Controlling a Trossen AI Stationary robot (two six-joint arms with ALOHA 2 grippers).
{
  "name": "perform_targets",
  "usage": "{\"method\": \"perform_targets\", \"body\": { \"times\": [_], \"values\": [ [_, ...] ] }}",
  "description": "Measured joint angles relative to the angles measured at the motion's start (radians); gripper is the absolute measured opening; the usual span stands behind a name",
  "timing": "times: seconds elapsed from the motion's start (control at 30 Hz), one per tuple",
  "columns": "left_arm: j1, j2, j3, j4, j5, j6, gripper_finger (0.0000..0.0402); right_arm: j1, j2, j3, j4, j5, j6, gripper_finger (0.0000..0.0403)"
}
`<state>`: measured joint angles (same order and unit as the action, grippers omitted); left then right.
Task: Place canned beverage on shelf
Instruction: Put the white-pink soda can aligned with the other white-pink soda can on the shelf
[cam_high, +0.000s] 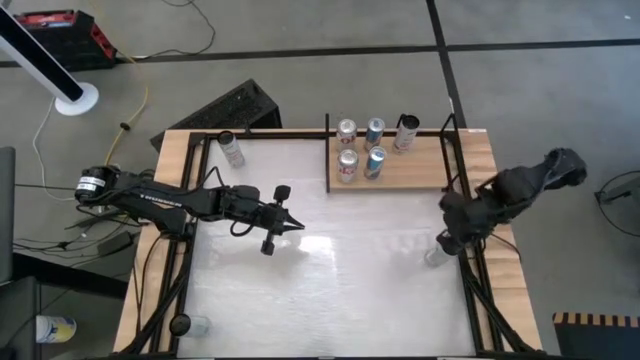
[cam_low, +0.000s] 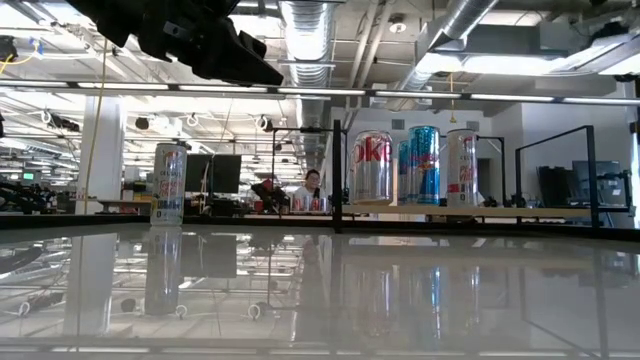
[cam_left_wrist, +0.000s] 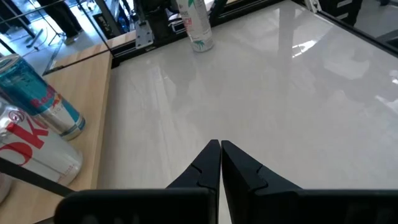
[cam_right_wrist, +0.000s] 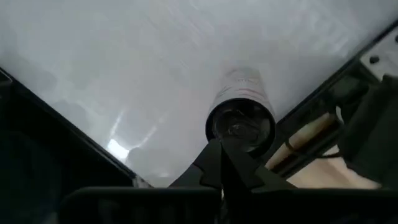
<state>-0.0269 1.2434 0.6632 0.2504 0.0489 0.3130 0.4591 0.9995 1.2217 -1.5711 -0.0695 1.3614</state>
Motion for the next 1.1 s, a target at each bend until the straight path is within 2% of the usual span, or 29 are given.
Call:
{"method": "perform_targets", "body": {
  "times": [0.23, 0.7, 0.9, 1.1],
  "values": [
    [0.0, 0.0, 0.0, 0.002, 0.0, -0.039, 0.0, 0.098, 0.039, 0.0, 0.001, 0.022, -0.242, 0.0035],
    [0.0, 0.0, 0.0, 0.038, -0.005, -0.165, 0.0, 0.107, 0.139, 0.0, 0.009, 0.019, -0.652, 0.0047],
    [0.0, 0.0, 0.0, 0.059, -0.008, -0.161, 0.0, 0.106, 0.183, 0.0, 0.0, 0.019, -0.677, 0.0085],
    [0.0, 0.0, 0.0, 0.059, -0.008, -0.146, 0.0, 0.109, 0.199, 0.0, 0.001, 0.007, -0.672, 0.0158]
  ]
}}
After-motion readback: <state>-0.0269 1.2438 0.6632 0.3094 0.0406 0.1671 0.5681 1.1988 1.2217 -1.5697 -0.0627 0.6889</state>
